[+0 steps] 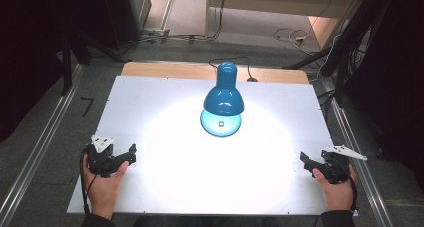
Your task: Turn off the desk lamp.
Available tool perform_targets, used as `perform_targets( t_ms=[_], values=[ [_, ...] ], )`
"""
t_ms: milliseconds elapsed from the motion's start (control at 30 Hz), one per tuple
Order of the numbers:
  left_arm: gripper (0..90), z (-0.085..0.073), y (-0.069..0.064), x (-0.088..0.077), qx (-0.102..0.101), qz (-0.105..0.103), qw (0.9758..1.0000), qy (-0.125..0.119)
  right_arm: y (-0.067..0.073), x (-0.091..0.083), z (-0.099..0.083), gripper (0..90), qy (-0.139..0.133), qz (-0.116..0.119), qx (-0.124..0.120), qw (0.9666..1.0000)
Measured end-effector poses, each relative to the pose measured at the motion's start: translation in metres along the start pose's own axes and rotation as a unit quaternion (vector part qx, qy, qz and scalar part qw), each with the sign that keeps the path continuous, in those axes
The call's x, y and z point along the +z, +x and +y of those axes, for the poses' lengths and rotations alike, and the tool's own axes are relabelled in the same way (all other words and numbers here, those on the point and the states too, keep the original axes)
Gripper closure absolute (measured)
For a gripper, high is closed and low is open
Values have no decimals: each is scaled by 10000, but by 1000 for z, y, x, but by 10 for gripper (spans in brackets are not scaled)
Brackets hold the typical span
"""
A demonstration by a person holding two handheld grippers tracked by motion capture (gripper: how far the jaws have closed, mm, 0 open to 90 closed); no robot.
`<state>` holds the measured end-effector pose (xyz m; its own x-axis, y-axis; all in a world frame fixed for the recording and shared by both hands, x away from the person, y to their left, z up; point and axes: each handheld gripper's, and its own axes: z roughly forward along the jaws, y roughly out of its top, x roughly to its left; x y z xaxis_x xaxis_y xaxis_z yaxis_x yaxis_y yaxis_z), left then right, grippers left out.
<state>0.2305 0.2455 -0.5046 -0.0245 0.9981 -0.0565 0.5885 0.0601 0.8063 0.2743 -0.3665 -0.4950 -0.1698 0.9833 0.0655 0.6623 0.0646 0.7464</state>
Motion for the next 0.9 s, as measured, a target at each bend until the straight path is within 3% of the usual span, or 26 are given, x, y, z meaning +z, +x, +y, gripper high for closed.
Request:
perform_targets(
  t_ms=[200, 533, 900],
  values=[
    [121, 1, 2, 1, -180, -52, 9998, -53, 1, -1, -1, 167, -11, 17, -49, 10000],
    [121, 2, 2, -2, -258, -171, 9992, -249, 4, 0, 1, 167, -18, 43, -75, 10000],
    [121, 2, 1, -2, -276, -228, 9990, -274, 22, 3, 10, 167, -86, 223, -164, 9996]
  ],
)
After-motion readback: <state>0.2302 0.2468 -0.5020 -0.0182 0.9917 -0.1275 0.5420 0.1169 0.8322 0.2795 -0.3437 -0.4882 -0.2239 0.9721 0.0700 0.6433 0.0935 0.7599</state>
